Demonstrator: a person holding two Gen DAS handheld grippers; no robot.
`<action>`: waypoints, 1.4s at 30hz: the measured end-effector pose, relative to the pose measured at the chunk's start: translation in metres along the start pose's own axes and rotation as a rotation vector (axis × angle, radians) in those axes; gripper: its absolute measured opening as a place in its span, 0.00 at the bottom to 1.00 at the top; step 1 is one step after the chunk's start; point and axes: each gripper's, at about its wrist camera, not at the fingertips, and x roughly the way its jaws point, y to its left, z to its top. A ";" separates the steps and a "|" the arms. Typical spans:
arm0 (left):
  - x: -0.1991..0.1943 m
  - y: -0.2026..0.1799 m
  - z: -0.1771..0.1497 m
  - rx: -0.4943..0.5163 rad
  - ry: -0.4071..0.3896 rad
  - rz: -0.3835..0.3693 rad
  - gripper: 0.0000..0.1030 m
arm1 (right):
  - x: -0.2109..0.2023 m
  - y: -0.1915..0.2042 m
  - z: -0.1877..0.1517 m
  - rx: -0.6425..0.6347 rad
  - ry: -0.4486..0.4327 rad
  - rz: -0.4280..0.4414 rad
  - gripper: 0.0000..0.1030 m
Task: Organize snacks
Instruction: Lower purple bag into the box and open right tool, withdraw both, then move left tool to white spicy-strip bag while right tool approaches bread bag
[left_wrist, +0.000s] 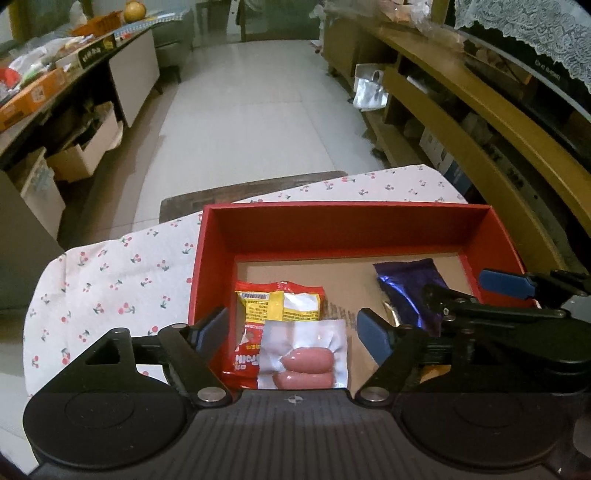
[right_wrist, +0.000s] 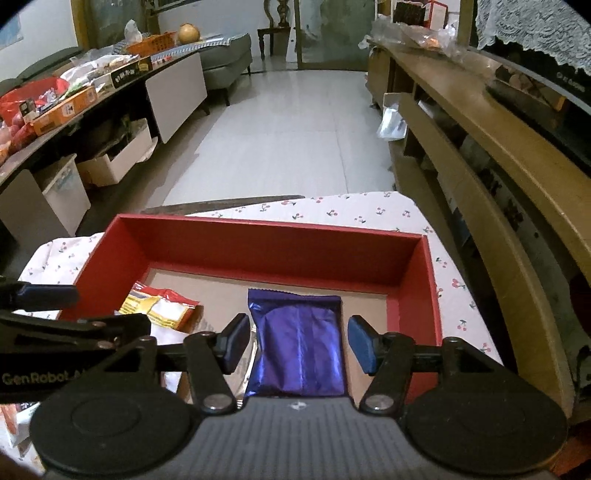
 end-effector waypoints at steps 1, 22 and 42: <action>-0.003 0.000 0.000 0.002 -0.006 0.000 0.80 | -0.003 0.000 0.000 0.001 -0.004 0.001 0.74; -0.050 0.010 -0.041 0.039 -0.058 0.015 0.82 | -0.065 0.027 -0.030 -0.027 -0.061 0.013 0.75; -0.066 0.052 -0.092 0.047 0.001 -0.012 0.82 | -0.076 0.078 -0.071 -0.138 0.022 0.094 0.75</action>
